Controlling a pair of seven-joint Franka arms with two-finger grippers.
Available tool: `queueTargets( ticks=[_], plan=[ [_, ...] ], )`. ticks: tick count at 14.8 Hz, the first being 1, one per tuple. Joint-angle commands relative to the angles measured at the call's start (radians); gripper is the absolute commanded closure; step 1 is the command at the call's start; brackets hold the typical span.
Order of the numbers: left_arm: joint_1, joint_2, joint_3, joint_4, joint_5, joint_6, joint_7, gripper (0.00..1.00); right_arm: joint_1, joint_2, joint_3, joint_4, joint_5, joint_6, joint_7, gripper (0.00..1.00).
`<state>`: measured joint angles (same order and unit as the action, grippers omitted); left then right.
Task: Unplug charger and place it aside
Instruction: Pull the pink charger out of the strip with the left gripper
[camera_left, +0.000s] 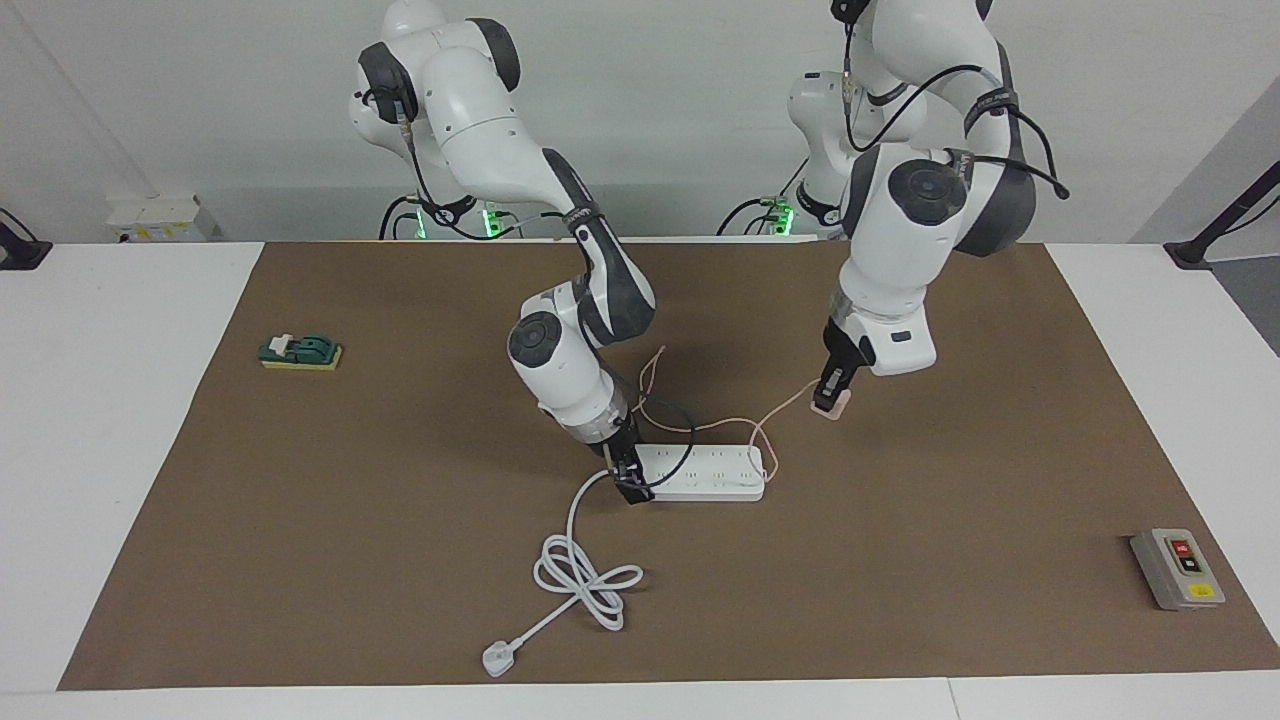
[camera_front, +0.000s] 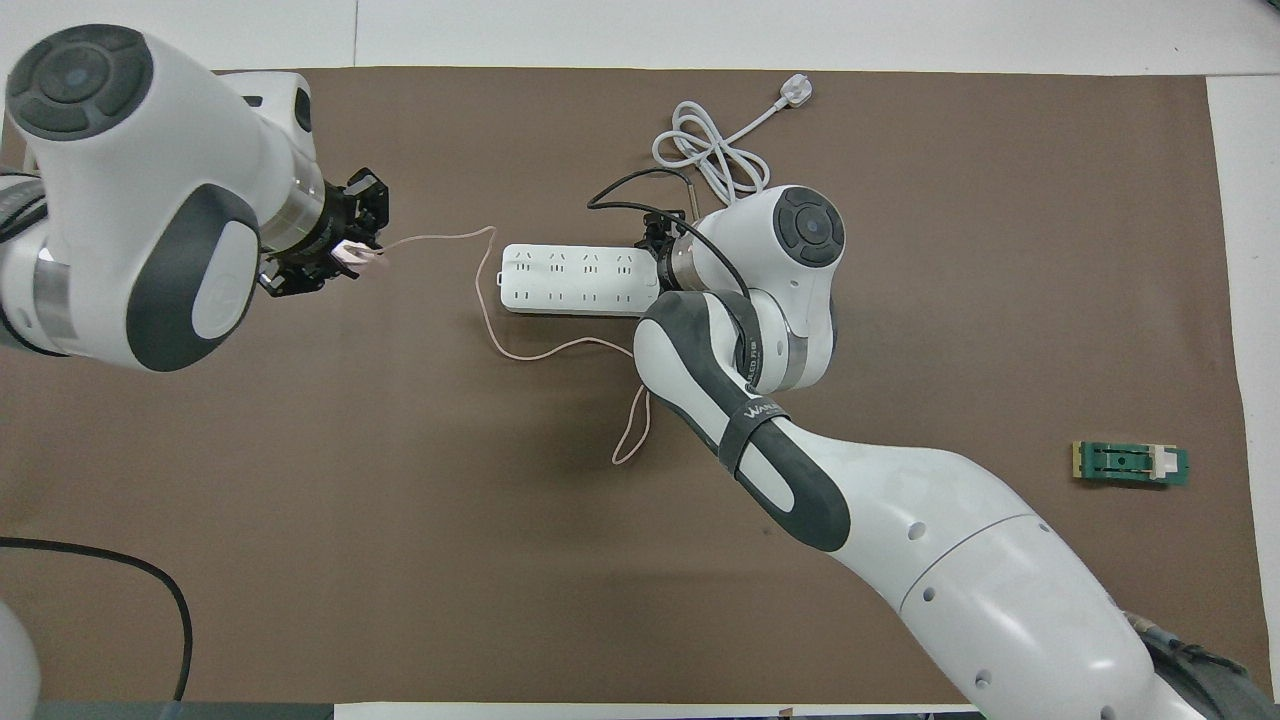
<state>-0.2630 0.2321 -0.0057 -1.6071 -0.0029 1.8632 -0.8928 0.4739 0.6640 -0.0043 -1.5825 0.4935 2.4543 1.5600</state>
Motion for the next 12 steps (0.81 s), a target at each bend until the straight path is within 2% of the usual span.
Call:
queueTargets(
  ticks=[1,6,8,10,12],
  plan=[
    [0.086,-0.049,-0.008,-0.063,-0.023,-0.025,0.315,1.0,-0.003,0.052,0.003,0.024,0.014,0.04,-0.064,0.0],
    [0.266,-0.115,-0.007,-0.158,-0.095,-0.041,0.803,1.0,-0.009,0.034,0.001,0.026,0.014,0.005,-0.064,0.0],
    [0.347,-0.204,-0.007,-0.337,-0.158,-0.027,1.112,1.0,-0.011,0.014,-0.003,0.024,0.016,-0.015,-0.061,0.0],
    [0.412,-0.262,-0.005,-0.434,-0.227,-0.025,1.32,1.0,-0.023,-0.003,-0.008,0.024,0.014,-0.041,-0.063,0.0],
    [0.435,-0.307,-0.005,-0.509,-0.261,-0.024,1.379,1.0,-0.027,-0.009,-0.008,0.024,0.014,-0.043,-0.064,0.0]
  ],
)
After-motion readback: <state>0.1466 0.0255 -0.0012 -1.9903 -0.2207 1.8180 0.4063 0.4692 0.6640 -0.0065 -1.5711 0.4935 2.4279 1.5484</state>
